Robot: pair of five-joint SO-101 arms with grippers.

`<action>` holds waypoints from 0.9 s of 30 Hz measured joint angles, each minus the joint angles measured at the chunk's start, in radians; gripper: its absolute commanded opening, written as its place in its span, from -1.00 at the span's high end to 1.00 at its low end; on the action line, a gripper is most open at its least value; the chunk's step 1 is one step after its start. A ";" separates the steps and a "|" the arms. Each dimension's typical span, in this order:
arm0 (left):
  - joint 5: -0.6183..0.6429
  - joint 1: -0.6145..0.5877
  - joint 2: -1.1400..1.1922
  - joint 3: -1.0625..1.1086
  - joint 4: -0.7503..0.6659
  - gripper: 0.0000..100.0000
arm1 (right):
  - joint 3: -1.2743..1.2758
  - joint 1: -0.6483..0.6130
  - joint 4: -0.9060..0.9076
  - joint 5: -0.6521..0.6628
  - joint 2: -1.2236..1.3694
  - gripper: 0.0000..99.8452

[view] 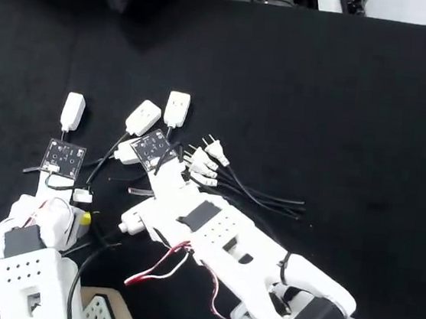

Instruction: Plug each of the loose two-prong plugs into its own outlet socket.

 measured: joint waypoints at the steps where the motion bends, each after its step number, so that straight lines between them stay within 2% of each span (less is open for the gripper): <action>1: 0.000 0.000 0.000 0.000 0.000 0.44 | 0.000 0.000 0.000 0.000 0.000 0.98; 9: 0.000 0.000 0.000 0.000 -0.002 0.44 | 0.000 0.023 0.040 0.000 -0.002 0.98; 16: 0.000 0.000 0.000 0.000 -0.002 0.44 | -0.005 0.127 0.157 0.015 -0.009 0.98; 27: 0.000 0.000 0.000 0.000 -0.003 0.44 | -0.009 0.315 0.253 0.132 -0.011 0.98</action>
